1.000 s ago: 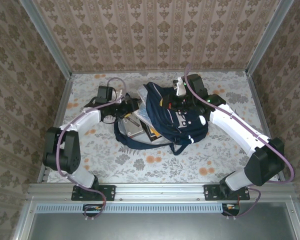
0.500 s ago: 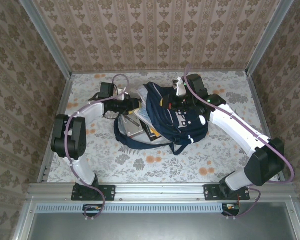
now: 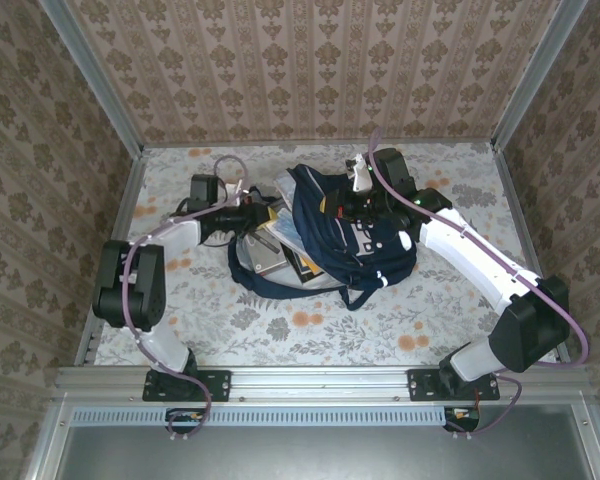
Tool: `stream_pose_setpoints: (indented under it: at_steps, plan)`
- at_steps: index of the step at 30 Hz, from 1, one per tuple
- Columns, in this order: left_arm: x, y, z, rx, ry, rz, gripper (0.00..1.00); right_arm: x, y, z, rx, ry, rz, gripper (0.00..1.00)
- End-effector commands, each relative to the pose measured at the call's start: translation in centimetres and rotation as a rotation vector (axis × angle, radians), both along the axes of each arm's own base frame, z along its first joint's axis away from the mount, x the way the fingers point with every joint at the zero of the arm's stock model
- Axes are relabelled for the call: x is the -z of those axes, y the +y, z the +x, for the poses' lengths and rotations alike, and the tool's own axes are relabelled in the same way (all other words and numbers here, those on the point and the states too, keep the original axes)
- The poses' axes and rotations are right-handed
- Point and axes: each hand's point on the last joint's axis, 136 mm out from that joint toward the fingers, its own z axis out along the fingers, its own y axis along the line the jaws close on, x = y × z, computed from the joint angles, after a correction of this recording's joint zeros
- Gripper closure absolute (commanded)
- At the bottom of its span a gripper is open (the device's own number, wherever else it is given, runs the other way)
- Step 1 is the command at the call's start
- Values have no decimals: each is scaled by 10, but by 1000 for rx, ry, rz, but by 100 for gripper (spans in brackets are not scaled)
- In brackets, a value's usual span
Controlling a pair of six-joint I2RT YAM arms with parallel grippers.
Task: Pack books, pencil case, and school supplies into a backpack
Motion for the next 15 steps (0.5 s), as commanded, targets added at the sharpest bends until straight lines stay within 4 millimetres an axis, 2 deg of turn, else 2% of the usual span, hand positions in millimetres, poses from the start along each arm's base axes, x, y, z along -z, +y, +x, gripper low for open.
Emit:
stream_pose_setpoints:
  at_steps: [1, 8, 15]
  plan:
    - [-21, 12, 13, -123, -49, -51, 100, -23, -8, 1, 32, -60, 21, 100]
    - [-25, 39, 22, -349, -52, -90, 100, -24, -7, 0, 33, -58, 30, 100]
    - [-33, 76, 23, -444, -63, -74, 100, -23, -9, -2, 34, -57, 25, 100]
